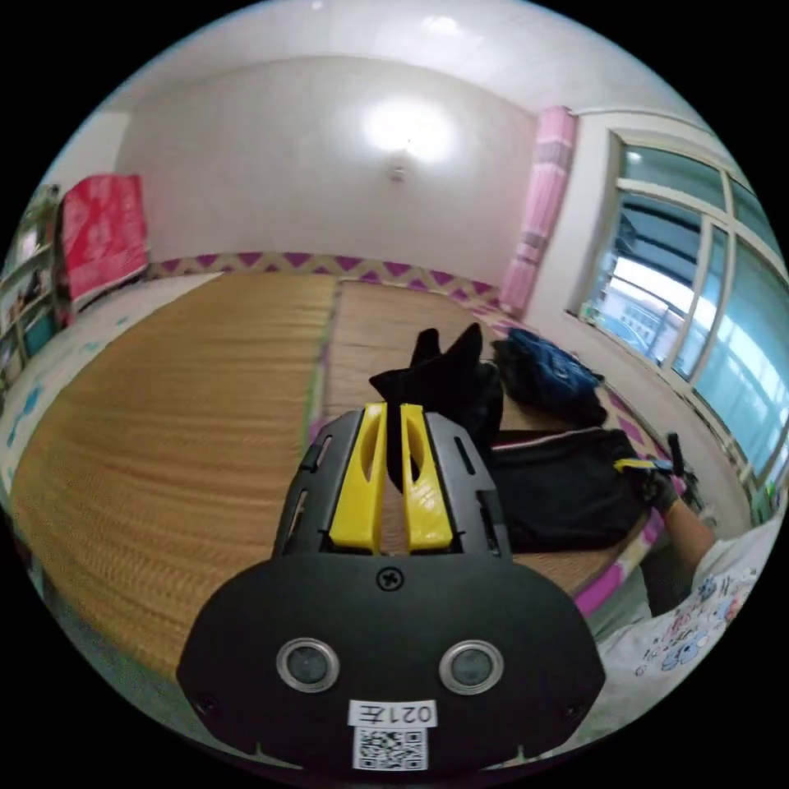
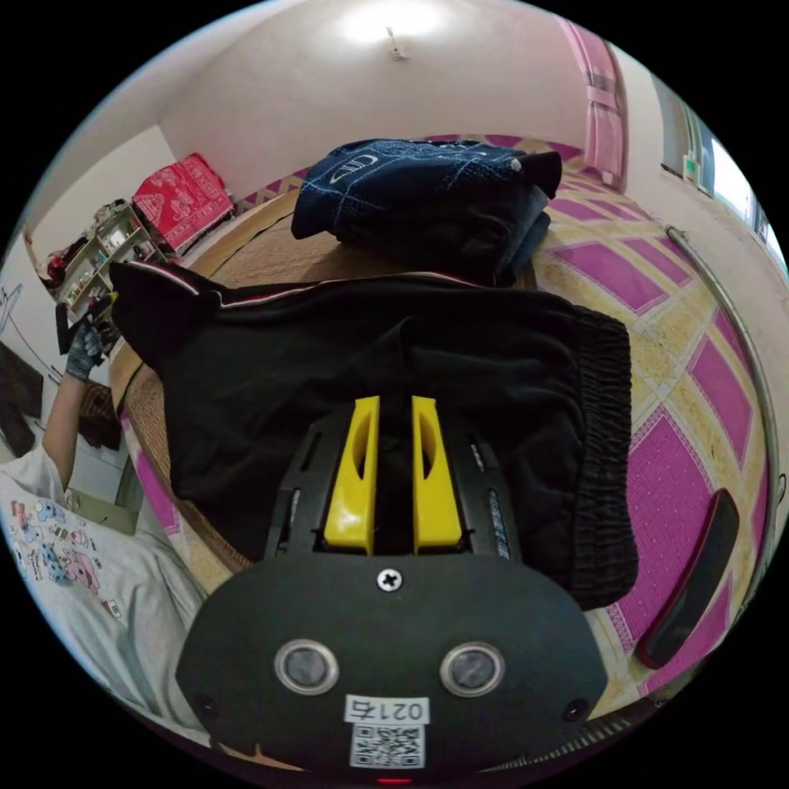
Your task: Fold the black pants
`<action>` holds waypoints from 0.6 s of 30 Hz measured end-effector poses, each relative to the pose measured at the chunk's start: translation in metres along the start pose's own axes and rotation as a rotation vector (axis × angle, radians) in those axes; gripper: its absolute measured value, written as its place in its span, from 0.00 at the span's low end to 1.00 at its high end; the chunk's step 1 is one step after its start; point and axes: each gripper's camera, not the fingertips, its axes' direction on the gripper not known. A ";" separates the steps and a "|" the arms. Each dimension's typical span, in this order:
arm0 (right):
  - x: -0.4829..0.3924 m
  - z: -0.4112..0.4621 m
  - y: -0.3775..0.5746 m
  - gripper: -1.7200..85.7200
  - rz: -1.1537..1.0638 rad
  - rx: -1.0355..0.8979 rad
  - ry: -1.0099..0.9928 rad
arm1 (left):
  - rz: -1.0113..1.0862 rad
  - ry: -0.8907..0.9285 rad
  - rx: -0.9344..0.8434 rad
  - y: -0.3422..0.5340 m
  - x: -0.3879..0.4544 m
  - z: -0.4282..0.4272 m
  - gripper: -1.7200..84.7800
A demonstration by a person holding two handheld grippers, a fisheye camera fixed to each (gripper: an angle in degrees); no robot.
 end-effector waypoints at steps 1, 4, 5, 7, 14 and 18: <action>-0.001 0.000 0.000 0.10 0.004 -0.003 0.005 | -0.036 -0.005 -0.030 0.004 -0.017 0.003 0.01; -0.005 0.000 -0.003 0.10 0.006 -0.016 0.017 | -0.168 0.025 -0.176 0.035 -0.080 0.038 0.02; -0.007 -0.001 -0.003 0.11 0.003 -0.017 0.018 | -0.206 0.043 -0.226 0.046 -0.095 0.053 0.03; -0.012 -0.014 -0.008 0.11 -0.030 0.015 0.007 | -0.259 0.045 -0.266 0.054 -0.109 0.063 0.04; -0.015 -0.034 -0.057 0.13 -0.265 0.039 0.130 | -0.073 -0.103 -0.099 0.013 -0.079 0.018 0.04; -0.009 -0.012 -0.095 0.16 -0.476 -0.090 0.220 | 0.263 0.086 -0.216 -0.015 -0.018 0.059 0.10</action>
